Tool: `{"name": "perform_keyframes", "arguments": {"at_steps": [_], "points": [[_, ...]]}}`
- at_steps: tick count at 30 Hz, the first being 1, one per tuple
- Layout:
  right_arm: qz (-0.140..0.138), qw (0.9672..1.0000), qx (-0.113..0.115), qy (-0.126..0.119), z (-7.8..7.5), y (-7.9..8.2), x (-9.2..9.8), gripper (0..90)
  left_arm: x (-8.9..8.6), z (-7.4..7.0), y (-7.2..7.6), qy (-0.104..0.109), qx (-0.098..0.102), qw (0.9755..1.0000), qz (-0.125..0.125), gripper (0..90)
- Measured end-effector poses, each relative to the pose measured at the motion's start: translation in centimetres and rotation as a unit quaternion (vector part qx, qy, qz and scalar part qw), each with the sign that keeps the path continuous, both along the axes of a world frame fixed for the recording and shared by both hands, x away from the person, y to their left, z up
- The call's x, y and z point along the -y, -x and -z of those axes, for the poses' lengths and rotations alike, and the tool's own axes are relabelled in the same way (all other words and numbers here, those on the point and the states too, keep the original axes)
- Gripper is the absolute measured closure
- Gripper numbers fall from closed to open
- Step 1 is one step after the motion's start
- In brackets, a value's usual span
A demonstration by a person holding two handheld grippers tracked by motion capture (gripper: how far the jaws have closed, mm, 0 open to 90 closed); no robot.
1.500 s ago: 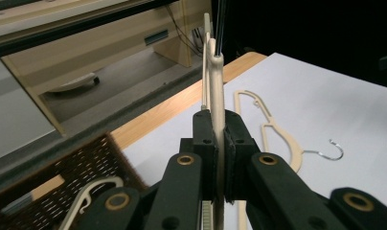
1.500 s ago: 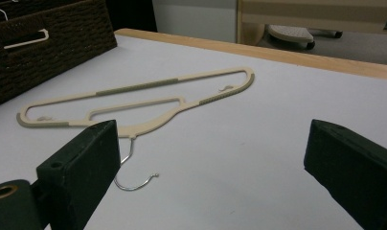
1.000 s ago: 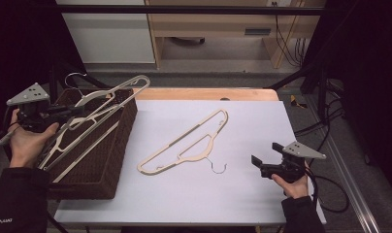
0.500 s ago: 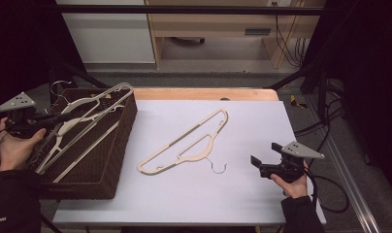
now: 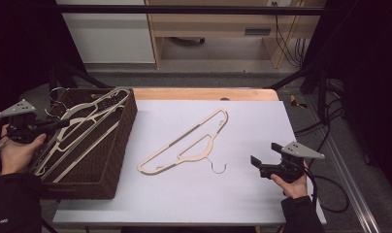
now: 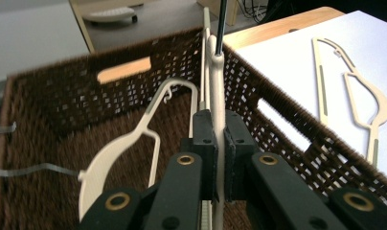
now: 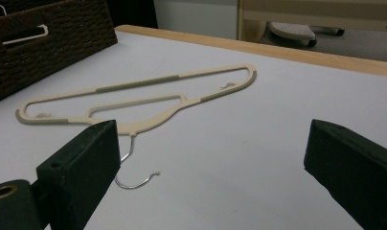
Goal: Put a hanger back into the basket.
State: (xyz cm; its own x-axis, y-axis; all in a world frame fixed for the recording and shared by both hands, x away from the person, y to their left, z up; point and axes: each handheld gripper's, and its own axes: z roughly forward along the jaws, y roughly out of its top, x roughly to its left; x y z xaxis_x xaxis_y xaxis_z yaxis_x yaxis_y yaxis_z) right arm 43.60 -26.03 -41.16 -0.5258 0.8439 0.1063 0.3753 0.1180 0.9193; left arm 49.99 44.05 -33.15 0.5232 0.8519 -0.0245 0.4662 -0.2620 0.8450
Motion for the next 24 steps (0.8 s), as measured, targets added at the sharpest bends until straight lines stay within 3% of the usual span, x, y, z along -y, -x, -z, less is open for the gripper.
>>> {"name": "perform_keyframes", "arguments": {"at_steps": [7, 11, 14, 18, 21, 24], "points": [[-0.003, 1.0000, 0.002, 0.008, 0.1, -0.1, 0.0, 5.6, 1.0, 2.7, -1.1, -0.028, -0.043, 0.9987, 0.002, 85.9], [-0.003, 1.0000, 0.003, 0.009, 0.2, -0.1, -0.1, 5.6, 1.3, 3.9, -1.6, -0.028, -0.060, 0.9978, -0.007, 85.7], [-0.004, 1.0000, 0.001, 0.007, 0.2, -0.1, -0.1, 5.6, 1.1, 4.6, -1.8, -0.042, -0.078, 0.9952, -0.042, 84.4], [-0.006, 1.0000, 0.001, 0.008, 0.2, -0.2, -0.3, 5.7, 0.1, 4.6, -1.3, -0.036, -0.075, 0.9925, -0.090, 79.3], [-0.008, 0.9999, 0.001, 0.009, 0.1, -0.2, -0.5, 5.7, -0.8, 4.0, -0.5, -0.039, -0.066, 0.9897, -0.121, 67.3], [-0.009, 0.9999, 0.001, 0.008, 0.0, -0.3, -0.7, 5.7, -1.7, 3.4, 0.6, -0.012, -0.048, 0.9887, -0.142, 61.5]]}}
